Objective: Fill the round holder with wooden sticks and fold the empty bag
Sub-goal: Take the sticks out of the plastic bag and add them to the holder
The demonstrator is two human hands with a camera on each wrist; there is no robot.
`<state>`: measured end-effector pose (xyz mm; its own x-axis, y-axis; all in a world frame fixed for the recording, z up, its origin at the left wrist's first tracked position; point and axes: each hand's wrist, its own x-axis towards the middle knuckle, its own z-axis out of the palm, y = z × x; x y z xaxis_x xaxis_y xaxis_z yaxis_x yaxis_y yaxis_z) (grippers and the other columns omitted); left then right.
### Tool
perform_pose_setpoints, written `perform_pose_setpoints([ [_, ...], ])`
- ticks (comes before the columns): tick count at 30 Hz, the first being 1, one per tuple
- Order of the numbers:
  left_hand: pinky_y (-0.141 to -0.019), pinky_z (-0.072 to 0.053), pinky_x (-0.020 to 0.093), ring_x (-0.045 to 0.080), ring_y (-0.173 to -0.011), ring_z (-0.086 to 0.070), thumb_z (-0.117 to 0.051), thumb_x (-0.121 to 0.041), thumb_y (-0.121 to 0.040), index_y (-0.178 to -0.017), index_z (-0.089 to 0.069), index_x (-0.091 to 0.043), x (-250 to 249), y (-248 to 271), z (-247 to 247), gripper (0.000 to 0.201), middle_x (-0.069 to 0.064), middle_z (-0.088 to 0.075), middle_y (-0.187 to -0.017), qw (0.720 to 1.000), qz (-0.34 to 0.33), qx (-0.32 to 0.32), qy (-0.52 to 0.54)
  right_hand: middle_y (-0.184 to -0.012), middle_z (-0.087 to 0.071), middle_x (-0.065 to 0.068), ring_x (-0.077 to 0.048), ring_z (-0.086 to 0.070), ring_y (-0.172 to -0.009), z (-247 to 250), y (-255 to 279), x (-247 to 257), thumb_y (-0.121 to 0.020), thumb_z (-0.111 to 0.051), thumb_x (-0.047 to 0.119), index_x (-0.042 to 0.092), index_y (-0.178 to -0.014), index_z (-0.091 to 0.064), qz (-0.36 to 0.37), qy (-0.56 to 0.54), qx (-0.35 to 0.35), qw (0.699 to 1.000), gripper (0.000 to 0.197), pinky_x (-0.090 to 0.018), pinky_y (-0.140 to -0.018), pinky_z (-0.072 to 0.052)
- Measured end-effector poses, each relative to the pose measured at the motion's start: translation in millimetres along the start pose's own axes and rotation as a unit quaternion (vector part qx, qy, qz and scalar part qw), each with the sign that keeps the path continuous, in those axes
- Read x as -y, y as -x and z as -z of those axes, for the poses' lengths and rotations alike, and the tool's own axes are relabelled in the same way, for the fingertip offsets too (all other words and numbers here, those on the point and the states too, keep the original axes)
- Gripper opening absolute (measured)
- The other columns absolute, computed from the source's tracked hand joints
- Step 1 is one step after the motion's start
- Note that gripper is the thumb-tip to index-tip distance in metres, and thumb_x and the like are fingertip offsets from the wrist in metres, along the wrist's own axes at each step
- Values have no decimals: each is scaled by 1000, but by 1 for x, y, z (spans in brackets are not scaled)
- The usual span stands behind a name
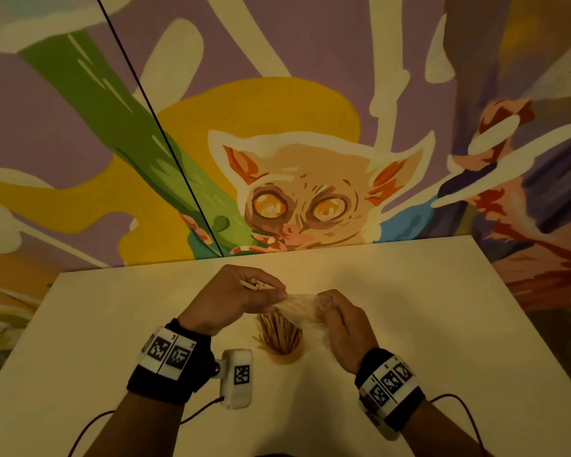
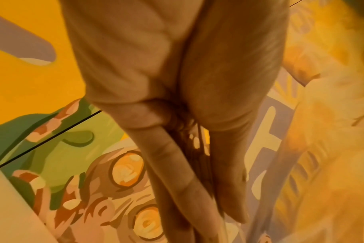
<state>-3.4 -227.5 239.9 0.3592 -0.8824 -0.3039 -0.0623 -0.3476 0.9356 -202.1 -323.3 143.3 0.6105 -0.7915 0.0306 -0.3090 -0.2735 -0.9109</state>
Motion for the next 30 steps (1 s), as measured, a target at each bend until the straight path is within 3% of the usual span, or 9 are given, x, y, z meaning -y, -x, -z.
perform_pose_setpoints([
  [3,-73,-64,29,23,-79,-72,-81,-7,-81,-94,-81,-3,6,-7,1,14,20,-78,-93,999,24,-14,21,-69,-59,11,-16,-56,-67,-6,-5,-5,-92,-32,35,33,-79,-51,-28,37,-28,999,24,-38,-64,-48],
  [6,-72,-63,26,24,-79,-74,-80,-5,-81,-94,-81,-3,10,-13,5,13,16,-79,-89,998,40,-33,43,-69,-60,5,-22,-57,-67,-10,-10,-10,-98,-36,28,30,-77,-47,-57,86,-47,994,24,-40,-63,-47],
  [11,-74,-64,25,26,-76,-77,-79,-2,-81,-91,-80,-4,12,-19,22,11,17,-79,-87,993,58,-61,79,-81,-70,4,-23,-64,-77,-5,-16,-20,-86,-25,44,25,-82,-59,-119,58,-54,990,39,-42,-72,-53],
  [15,-76,-64,26,29,-77,-77,-78,0,-81,-93,-79,0,18,-24,42,12,19,-78,-87,992,61,-80,75,-79,-71,3,-23,-66,-74,4,-17,-41,-92,-34,50,29,-77,-61,-185,2,-63,981,37,-48,-72,-57],
  [20,-68,-63,24,22,-74,-73,-80,1,-81,-90,-80,2,41,-35,47,9,15,-76,-81,995,79,-47,-30,-82,-72,1,-22,-63,-67,18,0,-62,-86,-36,61,35,-76,-65,-258,-50,-90,961,41,-42,-68,-53],
  [22,-67,-63,25,22,-73,-74,-82,-1,-80,-87,-81,1,55,-43,40,7,17,-77,-82,992,84,-35,-92,-86,-73,-1,-22,-65,-70,19,7,-64,-93,-40,53,30,-76,-67,-271,-62,-90,956,39,-39,-68,-52],
  [24,-71,-65,32,20,-70,-76,-85,-9,-79,-82,-83,-8,71,-53,33,4,9,-79,-77,981,81,-17,-177,-88,-73,-2,-23,-68,-78,19,13,-67,-100,-41,40,24,-79,-67,-277,-70,-91,954,36,-37,-68,-53],
  [26,-74,-64,36,20,-70,-77,-85,-20,-78,-79,-83,-16,81,-60,24,4,2,-79,-74,963,75,12,-258,-90,-72,-2,-22,-68,-80,18,17,-66,-102,-41,37,20,-84,-67,-283,-79,-89,952,36,-32,-64,-52],
  [30,-66,-55,29,15,-76,-71,-81,-22,-78,-70,-78,-26,90,-69,-6,10,-8,-75,-76,926,53,45,-371,-89,-71,-2,-17,-66,-75,17,21,-64,-103,-39,37,15,-88,-66,-288,-90,-78,950,38,-27,-56,-50],
])
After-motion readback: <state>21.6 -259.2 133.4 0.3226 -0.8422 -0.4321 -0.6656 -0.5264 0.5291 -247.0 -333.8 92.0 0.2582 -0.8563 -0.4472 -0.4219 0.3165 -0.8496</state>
